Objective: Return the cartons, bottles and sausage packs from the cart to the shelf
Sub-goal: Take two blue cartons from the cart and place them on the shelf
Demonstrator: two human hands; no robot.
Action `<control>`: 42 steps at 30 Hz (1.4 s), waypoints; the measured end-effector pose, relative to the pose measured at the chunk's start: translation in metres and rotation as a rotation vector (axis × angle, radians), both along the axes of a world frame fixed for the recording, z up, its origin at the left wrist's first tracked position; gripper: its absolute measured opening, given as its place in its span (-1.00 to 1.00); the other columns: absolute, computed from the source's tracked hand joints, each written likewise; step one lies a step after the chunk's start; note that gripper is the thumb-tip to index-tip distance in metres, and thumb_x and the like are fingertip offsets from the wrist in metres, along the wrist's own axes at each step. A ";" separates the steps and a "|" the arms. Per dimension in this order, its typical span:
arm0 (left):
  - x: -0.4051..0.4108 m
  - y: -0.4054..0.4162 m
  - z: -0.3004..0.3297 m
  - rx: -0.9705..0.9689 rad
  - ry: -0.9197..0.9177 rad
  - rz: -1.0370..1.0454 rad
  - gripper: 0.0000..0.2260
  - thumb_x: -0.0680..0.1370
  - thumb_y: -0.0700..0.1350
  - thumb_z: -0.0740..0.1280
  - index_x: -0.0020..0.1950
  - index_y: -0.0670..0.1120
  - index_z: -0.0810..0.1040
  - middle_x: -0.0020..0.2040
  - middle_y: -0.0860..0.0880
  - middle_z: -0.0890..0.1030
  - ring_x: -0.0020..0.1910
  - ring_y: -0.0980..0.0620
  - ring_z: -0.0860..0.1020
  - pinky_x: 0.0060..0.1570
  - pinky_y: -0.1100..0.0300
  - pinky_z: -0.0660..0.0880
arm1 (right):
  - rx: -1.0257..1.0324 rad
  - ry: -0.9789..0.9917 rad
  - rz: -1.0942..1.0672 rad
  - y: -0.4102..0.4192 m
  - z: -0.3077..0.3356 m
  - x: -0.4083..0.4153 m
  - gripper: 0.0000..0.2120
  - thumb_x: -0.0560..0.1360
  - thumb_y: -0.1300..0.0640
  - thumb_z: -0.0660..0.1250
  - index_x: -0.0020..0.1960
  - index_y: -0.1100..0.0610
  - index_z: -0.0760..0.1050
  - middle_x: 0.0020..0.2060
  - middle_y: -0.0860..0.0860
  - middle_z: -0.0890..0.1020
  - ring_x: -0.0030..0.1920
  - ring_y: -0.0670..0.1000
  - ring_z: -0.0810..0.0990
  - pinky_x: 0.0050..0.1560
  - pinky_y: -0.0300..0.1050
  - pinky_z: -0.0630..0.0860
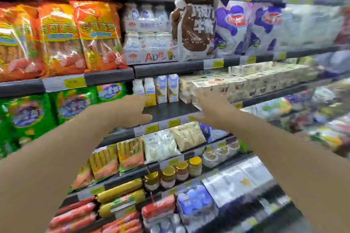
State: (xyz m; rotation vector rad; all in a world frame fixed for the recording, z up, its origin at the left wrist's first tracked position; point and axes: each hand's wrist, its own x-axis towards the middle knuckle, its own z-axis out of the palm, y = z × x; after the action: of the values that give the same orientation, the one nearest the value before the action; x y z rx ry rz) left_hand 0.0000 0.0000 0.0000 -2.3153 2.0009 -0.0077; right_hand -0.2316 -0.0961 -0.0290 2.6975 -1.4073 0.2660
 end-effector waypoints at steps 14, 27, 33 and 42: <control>-0.318 -0.147 -0.064 0.102 0.004 -0.598 -0.34 0.61 0.17 0.23 0.60 -0.12 0.12 0.56 -0.14 0.23 0.50 -0.15 0.28 0.41 -0.08 0.32 | 0.154 0.082 -0.623 -0.013 -0.068 -0.354 -0.33 0.53 -0.21 0.31 0.50 0.13 0.26 0.38 0.12 0.40 0.36 0.18 0.39 0.28 0.08 0.43; -0.603 -0.198 -0.088 0.132 -0.017 -0.936 -0.32 0.62 0.17 0.19 0.61 -0.13 0.04 0.58 -0.15 0.17 0.50 -0.17 0.25 0.41 -0.05 0.31 | 0.186 0.052 -0.952 0.012 -0.094 -0.601 -0.41 0.49 -0.22 0.31 0.35 0.16 0.38 0.25 0.15 0.46 0.26 0.18 0.46 0.20 0.06 0.47; -0.687 -0.233 -0.115 0.164 -0.048 -1.051 -0.34 0.62 0.17 0.19 0.59 -0.15 0.10 0.55 -0.17 0.21 0.50 -0.18 0.24 0.41 -0.10 0.31 | 0.239 -0.013 -1.044 0.007 -0.120 -0.662 -0.40 0.51 -0.14 0.30 0.41 0.18 0.32 0.31 0.14 0.42 0.33 0.17 0.40 0.34 0.09 0.39; -0.786 -0.328 -0.145 0.182 -0.031 -1.204 -0.34 0.61 0.20 0.18 0.58 -0.13 0.11 0.51 -0.19 0.26 0.46 -0.20 0.30 0.37 -0.11 0.35 | 0.285 -0.001 -1.136 -0.070 -0.150 -0.731 -0.38 0.51 -0.16 0.32 0.43 0.16 0.30 0.36 0.14 0.41 0.36 0.17 0.38 0.37 0.12 0.36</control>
State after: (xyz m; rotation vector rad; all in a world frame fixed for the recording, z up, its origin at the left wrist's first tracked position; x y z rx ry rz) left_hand -0.7865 -0.3278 -0.1453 -0.7283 2.8361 0.0577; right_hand -0.9621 -0.1664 -0.1794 1.5903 -2.7918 -0.0395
